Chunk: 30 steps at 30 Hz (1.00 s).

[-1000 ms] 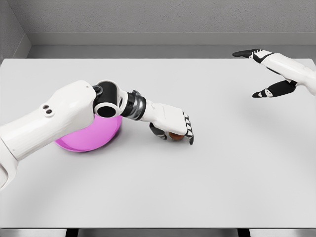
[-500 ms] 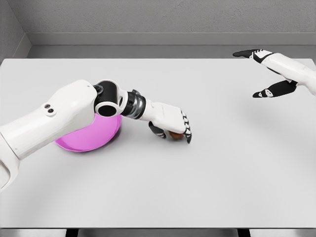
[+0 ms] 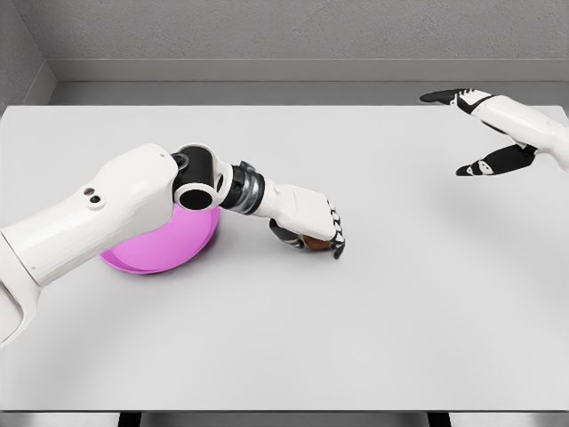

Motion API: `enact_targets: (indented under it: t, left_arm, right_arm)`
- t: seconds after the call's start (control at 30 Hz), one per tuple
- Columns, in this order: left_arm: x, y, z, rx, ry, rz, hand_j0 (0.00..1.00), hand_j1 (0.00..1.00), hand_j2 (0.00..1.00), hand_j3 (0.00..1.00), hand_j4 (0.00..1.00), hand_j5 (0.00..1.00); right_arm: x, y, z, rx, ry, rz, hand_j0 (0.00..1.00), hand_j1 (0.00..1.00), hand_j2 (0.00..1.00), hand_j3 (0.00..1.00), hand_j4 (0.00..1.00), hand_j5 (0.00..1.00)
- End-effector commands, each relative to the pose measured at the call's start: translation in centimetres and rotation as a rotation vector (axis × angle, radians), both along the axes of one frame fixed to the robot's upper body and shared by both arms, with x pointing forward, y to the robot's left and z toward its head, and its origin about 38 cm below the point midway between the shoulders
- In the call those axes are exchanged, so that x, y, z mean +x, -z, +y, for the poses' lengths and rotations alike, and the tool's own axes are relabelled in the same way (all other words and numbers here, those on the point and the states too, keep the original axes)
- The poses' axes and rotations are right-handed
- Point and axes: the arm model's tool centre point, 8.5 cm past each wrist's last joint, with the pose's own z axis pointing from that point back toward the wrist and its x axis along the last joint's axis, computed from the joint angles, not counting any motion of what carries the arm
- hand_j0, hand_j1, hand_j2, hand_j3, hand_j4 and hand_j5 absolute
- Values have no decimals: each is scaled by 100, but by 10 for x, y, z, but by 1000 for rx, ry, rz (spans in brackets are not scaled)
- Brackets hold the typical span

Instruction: Put the apple on the plate with both arms

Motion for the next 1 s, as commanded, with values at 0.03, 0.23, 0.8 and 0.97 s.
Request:
enact_targets:
  t: [0.03, 0.23, 0.8, 0.97]
  left_arm:
    - [0, -1, 0, -4, -3, 2, 57, 57, 57, 57, 57, 57]
    - [0, -1, 1, -3, -4, 3, 51, 51, 51, 51, 51, 51]
    - [-9, -66, 110, -119, -109, -3, 40, 40, 40, 40, 40, 40]
    - [4, -100, 201, -171, -319, -20, 40, 40, 40, 40, 40, 40]
  right_arm:
    - [0, -1, -1, 7, 2, 1, 100, 100, 100, 100, 100, 100]
    - [0, -1, -1, 7, 2, 1, 100, 100, 100, 100, 100, 100]
    - [-1, -2, -4, -2, 6, 1, 100, 100, 100, 100, 100, 100]
    - [0, -3, -4, -2, 6, -1, 100, 100, 100, 100, 100, 100]
